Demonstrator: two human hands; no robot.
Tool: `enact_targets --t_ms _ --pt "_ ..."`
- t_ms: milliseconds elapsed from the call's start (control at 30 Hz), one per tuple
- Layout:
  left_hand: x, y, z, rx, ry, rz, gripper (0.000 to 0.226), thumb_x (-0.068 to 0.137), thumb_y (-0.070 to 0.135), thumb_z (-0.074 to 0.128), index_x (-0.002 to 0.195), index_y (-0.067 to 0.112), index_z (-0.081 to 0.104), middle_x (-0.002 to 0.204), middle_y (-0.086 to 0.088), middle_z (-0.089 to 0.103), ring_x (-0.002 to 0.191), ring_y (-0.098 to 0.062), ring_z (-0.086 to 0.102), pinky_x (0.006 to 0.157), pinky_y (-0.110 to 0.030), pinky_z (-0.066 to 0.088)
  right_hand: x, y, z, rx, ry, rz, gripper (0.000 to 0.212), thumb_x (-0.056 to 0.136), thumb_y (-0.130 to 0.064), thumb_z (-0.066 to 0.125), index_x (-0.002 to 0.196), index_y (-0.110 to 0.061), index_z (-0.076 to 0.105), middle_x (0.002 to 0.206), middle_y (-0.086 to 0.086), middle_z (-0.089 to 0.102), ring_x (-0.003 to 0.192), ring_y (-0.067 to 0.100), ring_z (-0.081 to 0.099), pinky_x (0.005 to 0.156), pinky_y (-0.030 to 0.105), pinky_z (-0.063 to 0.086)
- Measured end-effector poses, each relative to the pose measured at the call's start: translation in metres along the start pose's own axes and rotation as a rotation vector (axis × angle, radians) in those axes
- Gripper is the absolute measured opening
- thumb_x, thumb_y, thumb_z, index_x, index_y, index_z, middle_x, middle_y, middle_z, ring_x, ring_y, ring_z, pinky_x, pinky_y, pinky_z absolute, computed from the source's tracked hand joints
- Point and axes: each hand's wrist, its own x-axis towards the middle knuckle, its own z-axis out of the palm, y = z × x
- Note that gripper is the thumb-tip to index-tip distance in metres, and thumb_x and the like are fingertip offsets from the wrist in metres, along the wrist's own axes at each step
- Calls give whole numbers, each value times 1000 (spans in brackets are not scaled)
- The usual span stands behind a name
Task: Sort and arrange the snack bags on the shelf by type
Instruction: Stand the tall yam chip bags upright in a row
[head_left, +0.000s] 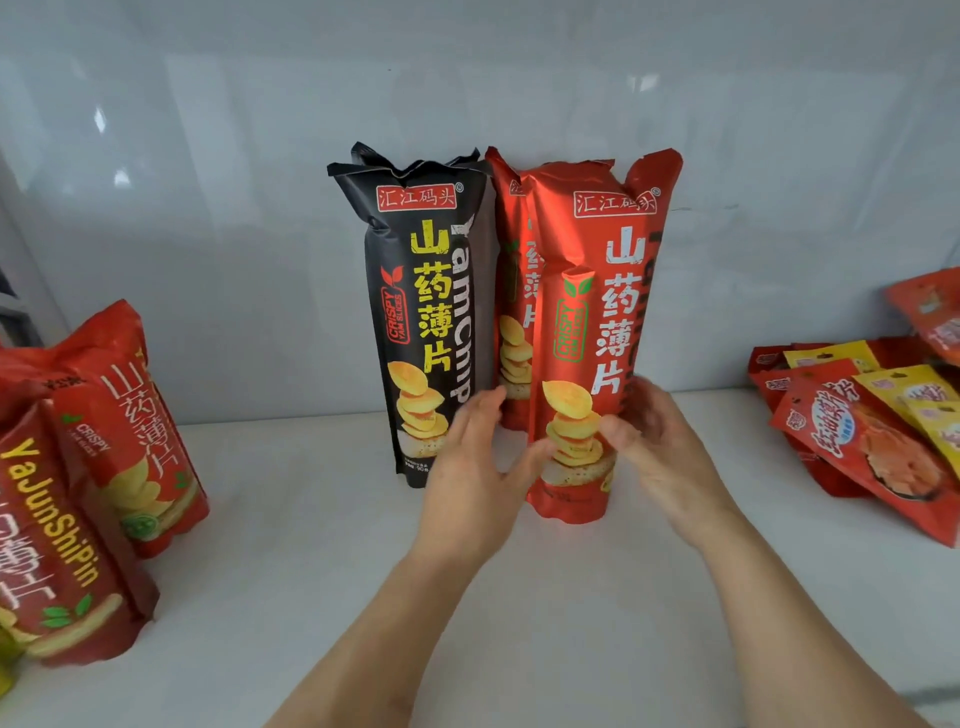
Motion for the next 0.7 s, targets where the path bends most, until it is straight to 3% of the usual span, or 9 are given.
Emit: enact_targets --t_ms 67,167,267,367,467,600,700 --pt "-1 -1 15 -16 -127 -140 92 81 54 75 156 27 28 151 9 43 137 -11 43 111 -35 43 10 -14 -7 -7 7 -31 115 49 -79 75 146 -30 37 140 -13 54 125 5 55 100 35 47" --pt "0 -7 33 -31 -286 -308 109 71 54 83 156 34 18 153 11 41 140 -14 41 112 -41 42 29 -35 -12 -37 -76 -54 97 56 -71 79 139 -35 42 133 -15 60 119 9 60 101 43 50" --pt "7 -11 41 -21 -248 -333 88 74 42 84 147 32 36 138 12 55 127 -14 54 104 -34 47 45 -40 -12 -69 -123 -61 74 67 -54 79 130 -32 49 124 -14 64 112 10 63 99 45 52" --pt "14 -12 45 -40 -196 -368 66 81 34 80 138 29 48 124 14 60 117 -13 59 98 -29 50 60 -32 -11 -72 -125 -64 69 72 -50 79 130 -32 47 125 -13 63 111 10 63 97 44 53" --pt "19 -15 49 -56 -188 -408 59 88 32 75 140 27 49 118 16 58 115 -10 58 95 -24 47 73 -26 -6 -81 -125 -82 70 73 -52 77 132 -33 44 125 -15 60 111 10 62 94 38 53" --pt "27 -18 53 -32 -129 -425 53 90 29 74 138 23 52 116 14 58 112 -10 57 92 -21 42 86 -19 -1 -80 -121 -110 63 77 -53 74 129 -35 44 115 -20 56 102 6 60 77 20 49" --pt "31 -20 57 -31 -117 -433 53 90 29 73 138 23 52 118 14 59 113 -10 57 92 -20 42 94 -16 0 -69 -133 -113 58 76 -54 74 123 -40 43 106 -29 55 94 -1 58 69 15 45"
